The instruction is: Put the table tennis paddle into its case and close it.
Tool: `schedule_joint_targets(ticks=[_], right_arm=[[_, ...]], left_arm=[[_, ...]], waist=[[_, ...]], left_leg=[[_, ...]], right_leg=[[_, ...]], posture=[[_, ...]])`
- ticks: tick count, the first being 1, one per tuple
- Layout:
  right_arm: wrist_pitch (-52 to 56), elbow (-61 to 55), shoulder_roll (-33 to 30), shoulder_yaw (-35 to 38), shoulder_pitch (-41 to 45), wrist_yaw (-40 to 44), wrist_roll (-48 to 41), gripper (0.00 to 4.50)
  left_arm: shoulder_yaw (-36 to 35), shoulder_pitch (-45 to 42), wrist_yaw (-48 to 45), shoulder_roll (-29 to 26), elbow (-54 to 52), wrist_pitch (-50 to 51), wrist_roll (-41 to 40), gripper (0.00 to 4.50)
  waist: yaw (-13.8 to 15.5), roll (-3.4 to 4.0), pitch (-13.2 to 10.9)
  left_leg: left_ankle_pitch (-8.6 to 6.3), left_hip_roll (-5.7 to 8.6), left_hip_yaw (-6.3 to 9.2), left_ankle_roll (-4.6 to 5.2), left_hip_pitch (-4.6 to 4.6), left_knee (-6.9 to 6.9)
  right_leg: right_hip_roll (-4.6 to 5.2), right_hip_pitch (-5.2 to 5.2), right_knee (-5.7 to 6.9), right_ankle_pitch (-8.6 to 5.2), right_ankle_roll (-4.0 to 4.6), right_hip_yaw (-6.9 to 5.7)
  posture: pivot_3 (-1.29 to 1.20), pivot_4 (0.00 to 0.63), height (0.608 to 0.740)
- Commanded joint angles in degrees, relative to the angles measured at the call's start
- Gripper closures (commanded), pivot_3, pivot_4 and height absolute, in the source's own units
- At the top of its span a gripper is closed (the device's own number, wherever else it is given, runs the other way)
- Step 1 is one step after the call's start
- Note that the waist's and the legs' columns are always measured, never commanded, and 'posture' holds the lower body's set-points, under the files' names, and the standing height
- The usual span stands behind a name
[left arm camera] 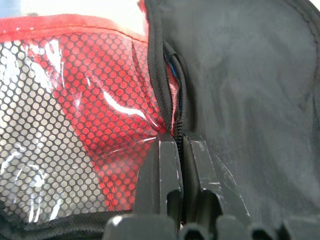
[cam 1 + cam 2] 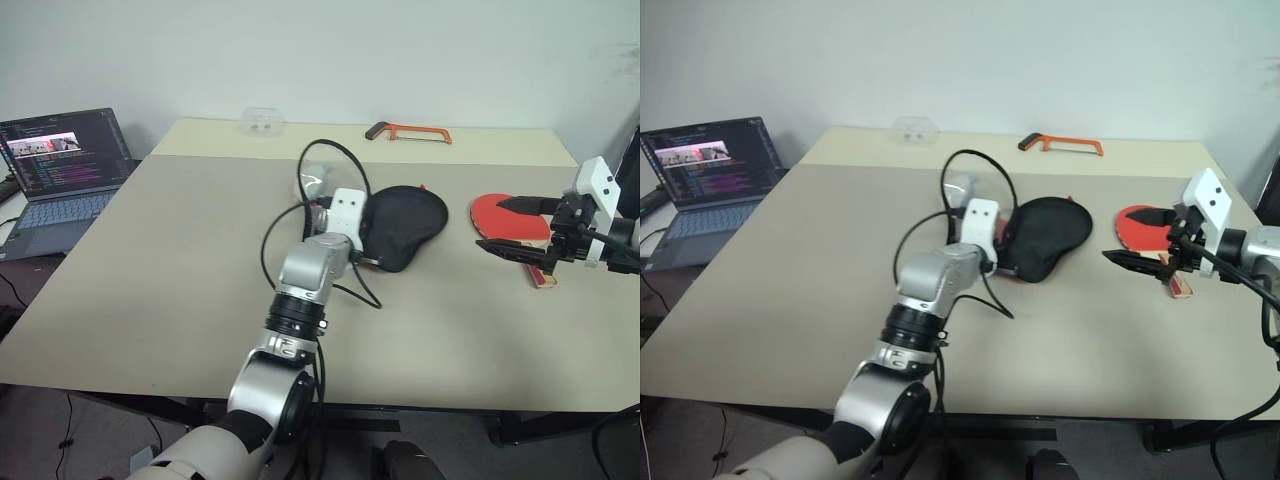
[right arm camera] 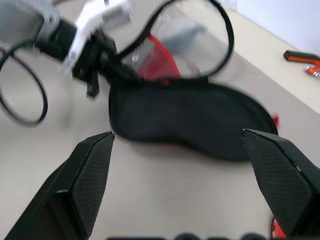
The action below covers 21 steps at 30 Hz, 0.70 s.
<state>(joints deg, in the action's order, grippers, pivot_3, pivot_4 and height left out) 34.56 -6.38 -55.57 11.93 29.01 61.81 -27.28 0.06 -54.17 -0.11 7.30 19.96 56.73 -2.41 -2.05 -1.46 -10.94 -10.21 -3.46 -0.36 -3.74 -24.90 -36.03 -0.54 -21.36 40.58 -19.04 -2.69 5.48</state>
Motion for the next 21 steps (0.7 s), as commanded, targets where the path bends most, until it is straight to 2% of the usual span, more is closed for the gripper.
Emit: schedule_joint_targets(ticks=[1, 5, 15, 21], right_arm=[[0.7, -2.6, -2.0, 3.1, -0.6, -0.5, -1.4, 0.0], [1.6, -4.1, -3.1, 4.2, -1.8, -0.9, -2.3, 0.0], [2.8, -5.5, -3.8, 4.8, -2.5, -1.4, -2.9, 0.0], [3.0, -5.3, -4.4, 4.2, -1.4, -1.1, -3.1, 0.0]], left_arm=[[-0.4, -3.2, 5.9, 6.3, 1.6, -4.7, 0.4, 4.46], [-0.3, -5.4, 12.0, 9.7, 7.4, -10.5, 0.0, 4.46], [-0.7, -7.2, 22.5, 10.3, 16.5, -21.7, -1.6, 4.46], [-3.3, -14.9, 26.0, 12.6, 28.5, -31.4, -5.0, 4.46]], waist=[[0.0, 0.0, 0.0], [0.1, -0.01, 0.0], [0.2, -0.03, 0.0], [0.3, -0.06, 0.0]], left_leg=[[0.0, 0.0, 0.01, 0.0, 0.02, 0.01], [0.0, 0.02, 0.01, 0.0, 0.01, 0.0], [0.0, 0.04, -0.01, -0.01, 0.0, 0.04], [0.0, 0.08, 0.0, -0.01, -0.04, 0.04]], right_leg=[[0.0, 0.01, 0.0, 0.0, 0.0, 0.0], [0.01, 0.03, 0.0, 0.0, -0.01, 0.0], [0.03, 0.04, -0.15, 0.01, -0.02, 0.01], [0.04, 0.04, -0.19, 0.03, -0.06, -0.01]], posture=[[0.0, 0.15, 0.74], [0.0, 0.15, 0.74], [0.0, 0.15, 0.74], [0.0, 0.15, 0.74]])
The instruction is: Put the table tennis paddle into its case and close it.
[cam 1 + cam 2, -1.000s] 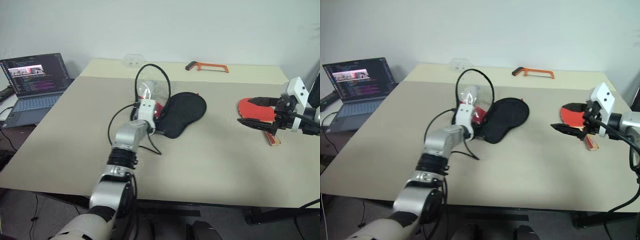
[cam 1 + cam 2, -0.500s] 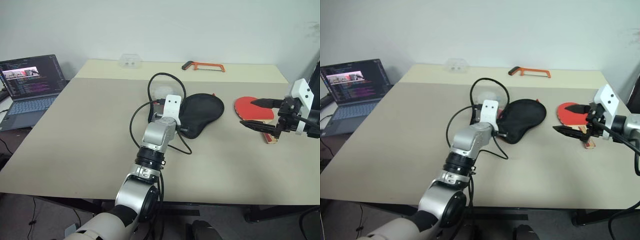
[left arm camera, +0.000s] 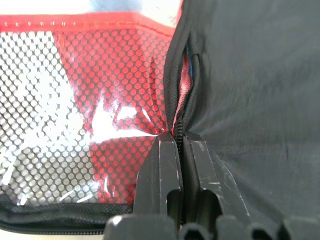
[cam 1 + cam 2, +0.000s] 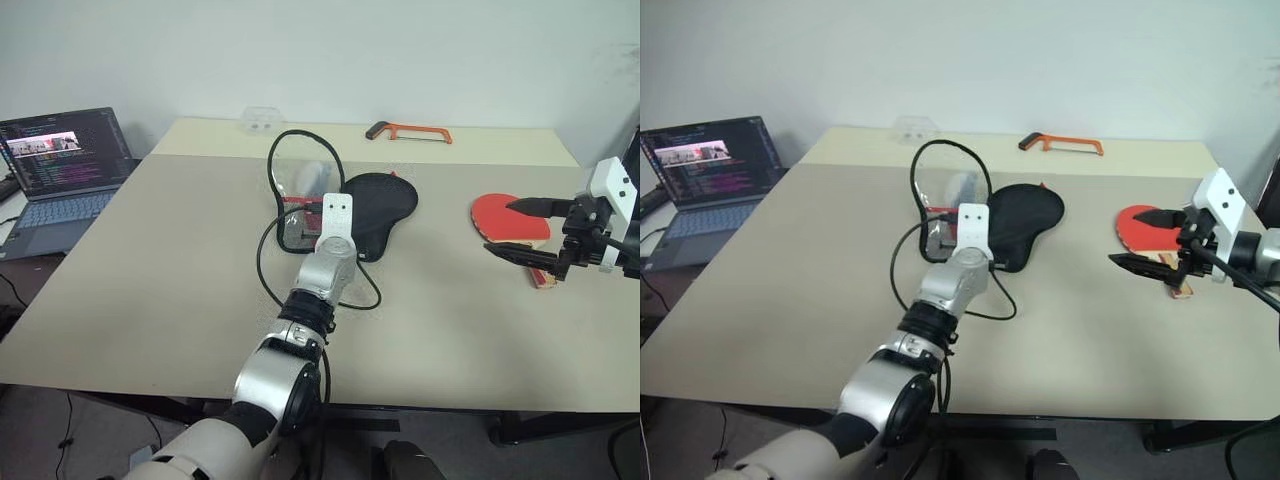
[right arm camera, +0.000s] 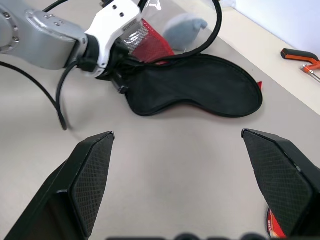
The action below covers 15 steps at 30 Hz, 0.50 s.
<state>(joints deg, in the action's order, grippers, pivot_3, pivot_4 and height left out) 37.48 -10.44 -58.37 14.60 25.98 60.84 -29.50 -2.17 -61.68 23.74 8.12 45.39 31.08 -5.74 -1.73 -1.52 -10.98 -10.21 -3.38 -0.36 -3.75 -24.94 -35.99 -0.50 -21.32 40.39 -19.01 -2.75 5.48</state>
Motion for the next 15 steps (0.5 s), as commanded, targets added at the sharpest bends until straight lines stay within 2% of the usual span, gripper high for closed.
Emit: schedule_joint_targets(ticks=[1, 8, 15], right_arm=[[0.1, -1.3, -1.7, 1.5, 1.7, -0.1, -0.9, 0.0], [0.8, -1.9, -2.5, 1.6, 1.7, -0.2, -1.4, 0.0], [1.5, -2.6, -3.2, 2.1, 1.4, -0.3, -2.0, 0.0]], left_arm=[[-1.6, -8.7, 2.5, 12.3, 5.1, -7.1, -2.3, 4.46], [-3.2, -15.5, 3.7, 15.8, 15.6, -14.3, -5.4, 4.46], [-1.9, -14.6, 4.4, 19.7, 18.8, -12.9, -6.7, 4.46]], waist=[[0.0, 0.0, 0.0], [-0.1, 0.02, 0.0], [0.0, 0.01, 0.0]], left_leg=[[0.0, 0.01, 0.0, 0.0, -0.01, 0.01], [-0.01, 0.03, -0.02, -0.02, -0.02, 0.23], [0.0, 0.03, -0.03, -0.05, -0.03, 0.22]], right_leg=[[0.01, 0.0, -0.04, 0.0, -0.01, 0.0], [0.03, 0.08, -0.43, 0.02, -0.03, 0.01], [0.05, 0.08, -0.43, 0.02, -0.04, 0.01]], posture=[[0.0, 0.15, 0.74], [0.0, 0.15, 0.74], [0.0, 0.15, 0.74]])
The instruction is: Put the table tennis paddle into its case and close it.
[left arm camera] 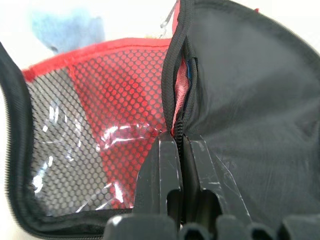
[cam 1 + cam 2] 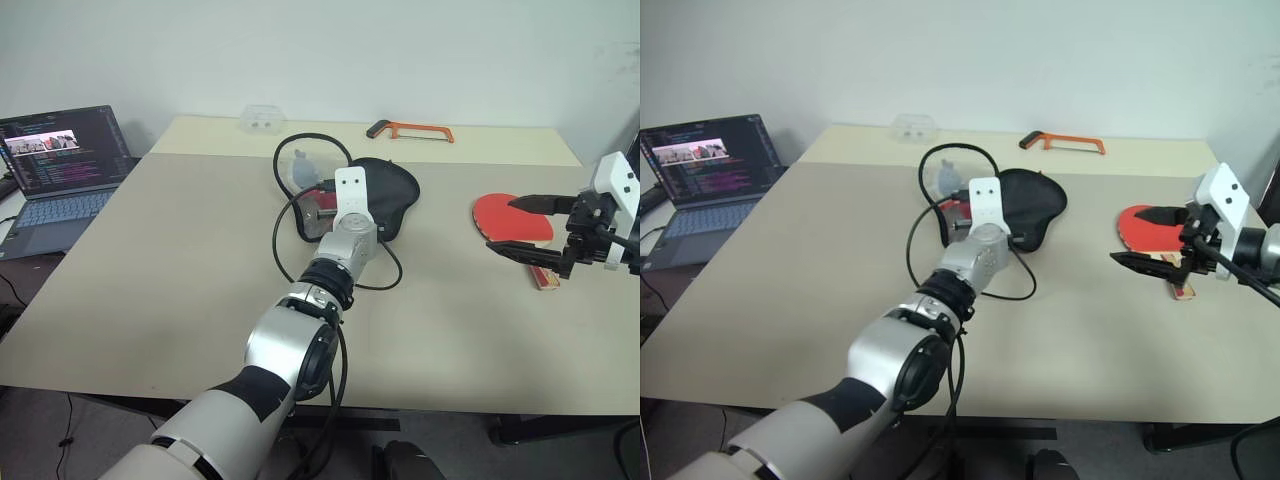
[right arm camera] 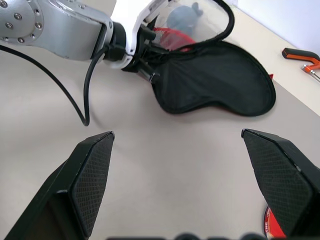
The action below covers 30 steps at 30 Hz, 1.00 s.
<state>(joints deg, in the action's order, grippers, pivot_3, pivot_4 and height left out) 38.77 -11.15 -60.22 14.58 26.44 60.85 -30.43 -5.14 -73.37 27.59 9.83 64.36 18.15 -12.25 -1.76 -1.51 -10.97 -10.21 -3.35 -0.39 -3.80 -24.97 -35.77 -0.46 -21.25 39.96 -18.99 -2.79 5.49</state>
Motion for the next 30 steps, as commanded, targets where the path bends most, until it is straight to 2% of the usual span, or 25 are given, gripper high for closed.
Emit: schedule_joint_targets(ticks=[1, 16, 22, 29, 30], right_arm=[[0.3, -2.0, -1.4, 2.2, 0.8, -0.3, -1.2, 0.0], [1.0, -3.1, -0.7, 1.2, 1.3, -1.0, -1.4, 0.0], [1.1, -3.3, -0.8, 1.1, 1.4, -1.1, -1.6, 0.0], [0.8, -2.9, -0.2, 0.4, 1.9, -1.2, -1.6, 0.0], [0.7, -2.8, -0.1, 0.2, 2.0, -1.2, -1.5, 0.0]], left_arm=[[1.2, -2.6, 0.5, 18.4, -0.1, 0.6, -0.6, 4.46], [3.0, -3.2, -1.2, 25.6, -0.9, 5.9, -6.9, 4.46], [3.5, -4.2, -1.5, 26.9, -0.4, 5.5, -8.3, 4.46], [4.2, -2.4, -2.0, 27.1, -0.1, 11.0, -10.3, 4.46], [4.5, -2.2, -2.0, 27.1, -0.2, 10.8, -10.3, 3.94]], waist=[[0.0, 0.0, 0.0], [0.0, 0.0, 0.0], [0.0, 0.0, 0.0], [0.0, 0.01, 0.0], [0.0, 0.01, 0.0]], left_leg=[[0.0, 0.0, 0.0, 0.01, 0.01, -0.01], [0.01, 0.0, 0.01, -0.02, 0.0, -0.02], [0.02, 0.0, 0.01, -0.04, 0.0, -0.02], [0.01, 0.0, 0.02, -0.02, 0.01, -0.02], [0.01, 0.0, 0.02, -0.02, 0.01, -0.02]], right_leg=[[0.0, 0.01, 0.01, 0.0, 0.0, 0.0], [0.0, 0.02, 0.02, 0.0, 0.0, -0.01], [0.0, 0.02, 0.02, 0.0, 0.0, -0.01], [0.01, 0.02, 0.02, 0.0, 0.0, -0.01], [0.01, 0.02, 0.02, 0.0, 0.0, -0.02]], posture=[[0.0, 0.15, 0.74], [0.0, 0.15, 0.74], [0.0, 0.15, 0.74], [0.0, 0.15, 0.74], [0.0, 0.15, 0.74]])
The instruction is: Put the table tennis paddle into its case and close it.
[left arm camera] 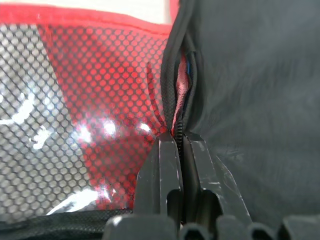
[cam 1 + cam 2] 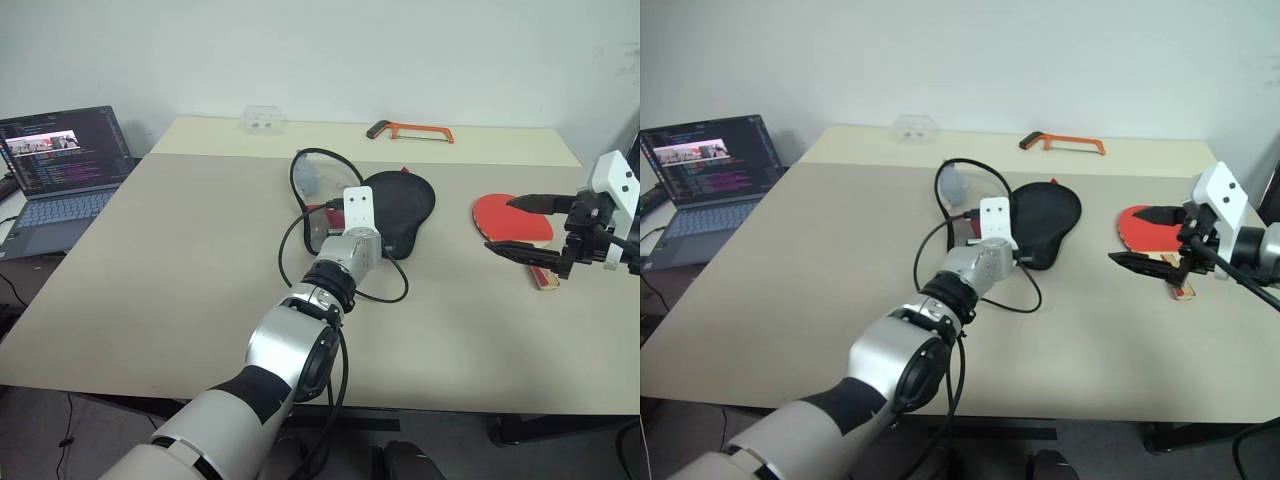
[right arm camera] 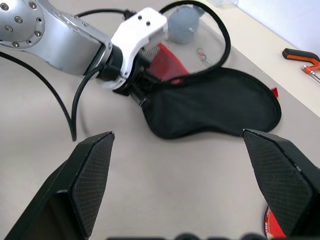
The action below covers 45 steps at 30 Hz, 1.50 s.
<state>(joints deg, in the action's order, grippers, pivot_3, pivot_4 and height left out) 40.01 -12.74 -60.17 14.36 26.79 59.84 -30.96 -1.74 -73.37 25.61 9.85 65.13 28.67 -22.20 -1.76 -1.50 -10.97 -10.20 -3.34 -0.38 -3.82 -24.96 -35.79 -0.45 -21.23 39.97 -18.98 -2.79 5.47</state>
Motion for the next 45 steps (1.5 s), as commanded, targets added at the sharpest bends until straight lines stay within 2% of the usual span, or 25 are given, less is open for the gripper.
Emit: schedule_joint_targets(ticks=[1, 8, 11, 12, 17, 20, 24, 27, 32, 37, 40, 45], right_arm=[[-0.7, -1.1, 0.0, 0.3, 1.8, -0.2, -0.9, 0.0], [-1.7, 0.3, 1.1, -1.3, 3.4, 0.2, -0.4, 0.0], [-1.8, 0.9, 2.2, -2.0, 4.4, -0.1, -0.4, 0.0], [-1.3, 1.1, 2.9, -2.3, 4.9, -0.7, -0.5, 0.0], [1.2, 3.0, 8.5, -4.6, 8.4, -7.9, 1.3, 0.0], [6.9, 6.0, 16.1, -6.5, 13.0, -18.9, 3.4, 0.0], [12.6, 9.4, 23.6, -6.6, 16.2, -29.4, 5.7, 0.0], [14.7, 11.3, 28.3, -6.0, 17.5, -34.7, 6.4, 0.0], [17.8, 15.2, 36.0, -4.0, 19.7, -42.3, 6.6, 0.0], [18.2, 22.6, 43.4, -2.1, 21.5, -50.8, 8.6, 0.0], [17.8, 25.9, 46.3, -2.4, 21.2, -53.9, 9.8, 0.0], [17.4, 29.4, 49.2, -2.6, 21.7, -55.7, 10.4, 0.0]], left_arm=[[1.3, -2.0, 0.2, 27.1, -1.1, 0.1, -0.3, 3.72], [3.6, -2.1, -0.5, 24.8, -3.1, -1.7, 0.1, 1.31], [7.3, -2.2, -5.6, 20.4, -8.3, -1.2, 1.4, 0.27], [8.6, -1.4, -7.1, 17.5, -12.2, 0.5, 1.5, 0.11], [12.0, 2.8, -16.9, 2.6, -30.2, 15.6, 0.0, 0.11], [14.5, 7.3, -29.7, -13.8, -42.7, 22.2, 1.0, 0.11], [17.8, 13.1, -41.9, -30.4, -53.3, 24.3, 3.7, 0.11], [17.6, 17.6, -50.3, -41.5, -57.1, 22.8, 5.1, 0.11], [14.6, 25.5, -62.0, -54.1, -65.1, 17.5, 5.6, 0.11], [6.3, 36.8, -73.3, -66.1, -73.2, 9.0, 3.6, 0.11], [1.3, 42.9, -76.7, -70.0, -75.2, 6.0, 3.2, 0.11], [-2.4, 47.4, -77.0, -70.8, -78.2, 7.0, 3.1, 0.11]], waist=[[0.0, 0.0, 0.0], [0.0, 0.0, 0.0], [0.0, 0.0, 0.0], [0.0, 0.0, 0.0], [-0.1, 0.03, 0.0], [-1.6, 0.21, 0.1], [-3.2, 0.24, 0.1], [-3.0, 0.24, 0.1], [-1.9, 0.23, 0.1], [-1.5, 0.19, 0.1], [-1.5, 0.18, 0.1], [-1.5, 0.16, 0.1]], left_leg=[[0.0, 0.0, 0.0, -0.01, 0.0, 0.0], [0.01, 0.0, 0.0, -0.01, 0.0, -0.02], [0.02, 0.0, 0.0, -0.04, -0.01, -0.01], [0.05, 0.01, -0.01, -0.09, -0.01, -0.01], [0.1, -0.01, -0.01, -0.18, 0.01, 0.02], [0.11, -0.06, -0.1, -0.2, 0.13, 0.05], [0.36, -0.28, -0.02, -0.59, 0.2, 0.07], [0.37, -0.28, 0.08, -0.6, 0.18, 0.04], [0.27, -0.25, 0.08, -0.44, 0.06, -0.05], [0.25, -0.31, 0.05, -0.41, 0.03, 0.02], [0.24, -0.31, 0.02, -0.39, 0.03, 0.05], [0.21, -0.32, 0.02, -0.33, -0.03, 0.06]], right_leg=[[0.0, 0.0, 0.0, 0.0, 0.0, 0.0], [0.0, 0.01, 0.0, 0.0, 0.0, 0.01], [0.0, -0.01, 0.0, 0.0, 0.0, 0.0], [0.0, 0.0, 0.0, 0.0, 0.0, 0.0], [0.0, -0.01, 0.0, 0.0, 0.0, 0.03], [-0.03, 0.01, 0.06, 0.0, 0.01, 0.12], [-0.26, -0.26, 0.67, -0.03, 0.11, 0.18], [-0.29, -0.34, 0.88, -0.07, 0.17, 0.11], [-0.23, -0.3, 0.79, -0.07, 0.16, 0.05], [-0.24, -0.41, 0.81, -0.09, 0.21, 0.05], [-0.24, -0.44, 0.83, -0.1, 0.23, 0.06], [-0.24, -0.48, 0.85, -0.11, 0.24, 0.03]], posture=[[0.0, 0.15, 0.74], [0.0, 0.15, 0.74], [0.0, 0.15, 0.74], [0.0, 0.15, 0.74], [0.0, 0.15, 0.74], [0.0, 0.15, 0.74], [0.0, 0.15, 0.74], [0.0, 0.15, 0.74], [0.0, 0.15, 0.74], [0.0, 0.15, 0.74], [0.0, 0.15, 0.74], [0.0, 0.15, 0.74]])
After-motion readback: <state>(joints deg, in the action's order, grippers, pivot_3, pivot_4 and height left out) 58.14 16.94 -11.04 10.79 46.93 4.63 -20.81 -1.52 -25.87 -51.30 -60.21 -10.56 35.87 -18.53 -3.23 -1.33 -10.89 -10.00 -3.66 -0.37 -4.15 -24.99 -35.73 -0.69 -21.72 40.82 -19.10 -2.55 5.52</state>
